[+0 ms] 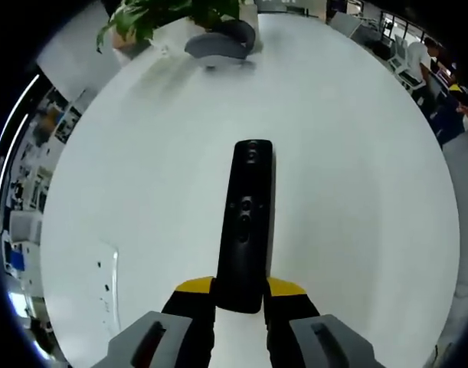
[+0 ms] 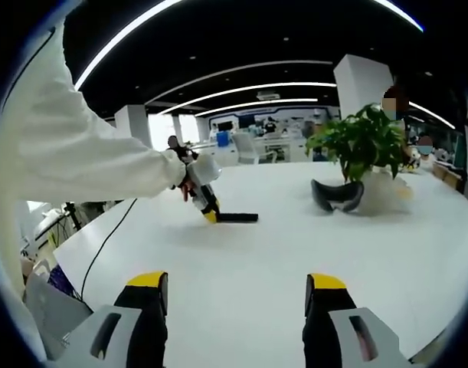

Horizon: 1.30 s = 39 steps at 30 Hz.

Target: Press the specified remote control buttons in sequence, fully releasing each button before pressing the next.

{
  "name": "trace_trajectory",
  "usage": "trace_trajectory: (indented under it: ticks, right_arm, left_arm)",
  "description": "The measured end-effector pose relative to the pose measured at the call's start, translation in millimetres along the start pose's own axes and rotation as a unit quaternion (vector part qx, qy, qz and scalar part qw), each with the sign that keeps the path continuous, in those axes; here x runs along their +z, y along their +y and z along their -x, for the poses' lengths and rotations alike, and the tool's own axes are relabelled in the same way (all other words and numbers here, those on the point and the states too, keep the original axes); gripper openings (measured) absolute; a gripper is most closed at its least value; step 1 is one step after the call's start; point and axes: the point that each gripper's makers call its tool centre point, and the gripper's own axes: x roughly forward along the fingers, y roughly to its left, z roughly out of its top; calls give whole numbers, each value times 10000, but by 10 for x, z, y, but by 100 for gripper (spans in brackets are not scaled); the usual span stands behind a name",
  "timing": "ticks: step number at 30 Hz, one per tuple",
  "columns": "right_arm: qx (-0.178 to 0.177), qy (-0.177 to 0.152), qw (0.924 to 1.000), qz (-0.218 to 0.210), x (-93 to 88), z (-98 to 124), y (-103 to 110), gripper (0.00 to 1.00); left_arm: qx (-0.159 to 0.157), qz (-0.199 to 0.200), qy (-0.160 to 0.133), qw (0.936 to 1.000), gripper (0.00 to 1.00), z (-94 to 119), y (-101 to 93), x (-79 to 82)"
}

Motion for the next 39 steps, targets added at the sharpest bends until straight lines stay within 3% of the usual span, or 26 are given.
trace_trajectory:
  ticks: [8,10,14,16,20,22,23,24,26,28,34,37,39]
  right_arm:
    - [-14,-28,10000,-4,7,8,-4,71]
    - [-21,-32,10000,3,8,10,-5,71]
    - [-25,-90,10000,6,28,17,-7,71]
    - [-26,-86,10000,0,26,16,-9,71]
    - [-6,-78,10000,44,24,13,5,71]
    - [-1,-57,10000,54,17,10,8,71]
    - [2,-60,10000,47,18,8,8,72]
    - [5,-59,10000,35,18,6,8,72]
    - [-13,-80,10000,33,25,12,0,72]
    - [-37,-124,9999,22,37,21,-12,72]
    - [10,-199,9998,11,61,24,-2,74]
    - [64,-154,9999,0,51,16,16,74]
    - [104,-189,9998,-3,62,18,30,74]
  left_arm:
    - [6,-104,87,9999,24,-5,-15,1]
    - [189,27,32,9998,25,9,4,-1]
    - [507,-226,-179,9983,27,33,18,10]
    - [747,192,-295,9966,28,55,32,-17]
    - [805,423,-348,9952,26,71,-11,-68]
    - [979,639,-341,9926,28,87,6,-89]
    - [1031,639,-508,9913,28,112,-8,-55]
    - [1209,721,-626,9881,28,154,22,-45]
    - [1291,783,-674,9862,28,189,33,-49]
    - [1371,1102,-896,9803,29,285,18,-36]
    - [1155,1885,-1444,9645,31,558,-259,21]
    - [998,2463,-1917,9448,34,736,-452,76]
    - [1022,2576,-2083,9380,37,868,-564,58]
